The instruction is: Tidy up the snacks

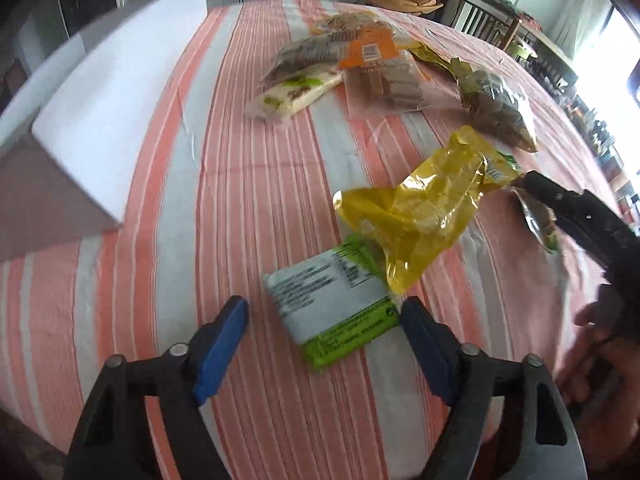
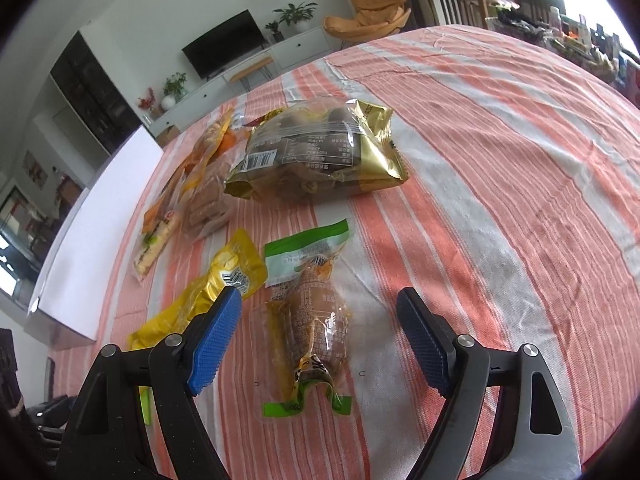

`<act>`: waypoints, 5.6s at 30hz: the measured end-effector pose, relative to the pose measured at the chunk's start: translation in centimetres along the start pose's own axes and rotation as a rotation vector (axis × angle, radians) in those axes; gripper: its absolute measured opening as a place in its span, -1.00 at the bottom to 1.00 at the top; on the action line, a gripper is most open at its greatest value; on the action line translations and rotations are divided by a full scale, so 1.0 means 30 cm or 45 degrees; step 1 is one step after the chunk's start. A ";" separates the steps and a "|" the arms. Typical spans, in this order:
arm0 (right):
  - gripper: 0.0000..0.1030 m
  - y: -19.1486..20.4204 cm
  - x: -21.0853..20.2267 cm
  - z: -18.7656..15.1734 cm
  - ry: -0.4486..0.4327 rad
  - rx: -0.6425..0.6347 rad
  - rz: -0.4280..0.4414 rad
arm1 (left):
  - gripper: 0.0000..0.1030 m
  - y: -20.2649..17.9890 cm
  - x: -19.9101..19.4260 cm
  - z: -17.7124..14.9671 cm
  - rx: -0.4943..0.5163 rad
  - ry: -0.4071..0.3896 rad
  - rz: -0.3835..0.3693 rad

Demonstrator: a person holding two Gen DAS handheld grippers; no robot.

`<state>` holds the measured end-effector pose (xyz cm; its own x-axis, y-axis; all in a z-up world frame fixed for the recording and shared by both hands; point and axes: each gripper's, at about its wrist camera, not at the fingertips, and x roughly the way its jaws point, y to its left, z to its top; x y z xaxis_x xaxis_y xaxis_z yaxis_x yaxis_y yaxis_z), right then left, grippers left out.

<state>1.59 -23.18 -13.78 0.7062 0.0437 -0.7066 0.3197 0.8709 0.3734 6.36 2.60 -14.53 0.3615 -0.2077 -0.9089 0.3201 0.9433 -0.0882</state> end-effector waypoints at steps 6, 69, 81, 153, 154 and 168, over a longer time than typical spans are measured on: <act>0.60 -0.059 -0.049 0.010 -0.062 0.089 -0.008 | 0.00 0.029 -0.028 -0.027 0.031 -0.031 -0.117; -0.44 0.189 -0.228 0.246 0.225 -0.038 0.405 | -0.02 0.354 -0.405 0.236 -0.313 -0.327 -0.401; 0.45 1.101 -0.041 0.464 0.306 -0.319 0.765 | 0.61 0.809 -0.537 0.475 -0.453 -0.446 0.128; 0.85 -0.068 0.050 0.041 0.081 -0.159 -0.445 | 1.00 -0.145 0.292 0.426 0.211 -0.245 -0.008; 0.85 -0.068 0.050 0.041 0.080 -0.158 -0.446 | 1.00 -0.145 0.292 0.426 0.211 -0.245 -0.008; 0.85 -0.066 0.051 0.043 0.082 -0.160 -0.442 | 1.00 -0.147 0.289 0.422 0.211 -0.245 -0.008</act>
<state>2.85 -25.47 -14.83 0.5269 -0.2372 -0.8162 0.4500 0.8925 0.0312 19.18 -6.64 -16.87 0.5142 -0.2737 -0.8128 0.4565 0.8897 -0.0108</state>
